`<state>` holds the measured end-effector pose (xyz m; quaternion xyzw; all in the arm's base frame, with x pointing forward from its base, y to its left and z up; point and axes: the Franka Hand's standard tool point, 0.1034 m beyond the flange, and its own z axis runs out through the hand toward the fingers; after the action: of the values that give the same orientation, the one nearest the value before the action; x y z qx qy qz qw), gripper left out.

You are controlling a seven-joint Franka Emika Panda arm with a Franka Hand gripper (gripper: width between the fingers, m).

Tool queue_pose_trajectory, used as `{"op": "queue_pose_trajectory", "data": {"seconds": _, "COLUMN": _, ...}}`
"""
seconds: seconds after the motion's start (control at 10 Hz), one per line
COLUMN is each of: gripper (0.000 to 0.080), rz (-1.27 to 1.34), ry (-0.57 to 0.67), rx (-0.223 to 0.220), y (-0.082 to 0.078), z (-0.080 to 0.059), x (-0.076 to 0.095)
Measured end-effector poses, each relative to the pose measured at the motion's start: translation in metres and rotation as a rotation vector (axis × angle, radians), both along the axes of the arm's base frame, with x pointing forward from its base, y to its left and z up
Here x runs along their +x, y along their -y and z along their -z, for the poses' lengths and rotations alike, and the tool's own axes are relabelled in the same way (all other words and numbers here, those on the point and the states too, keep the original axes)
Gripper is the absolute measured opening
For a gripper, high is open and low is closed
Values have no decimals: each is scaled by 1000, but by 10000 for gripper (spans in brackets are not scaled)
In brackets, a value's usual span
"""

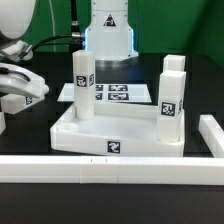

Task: Assemble desk

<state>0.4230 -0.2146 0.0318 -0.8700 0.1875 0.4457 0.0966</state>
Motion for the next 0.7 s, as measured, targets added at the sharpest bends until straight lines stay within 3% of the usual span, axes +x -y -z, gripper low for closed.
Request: {"op": "queue_pose_trajectory", "data": {"seconds": 0.7, "gripper": 649, "rz": 7, "ry": -12, "rx": -14, "y": -1, "z": 13, "x": -7}}
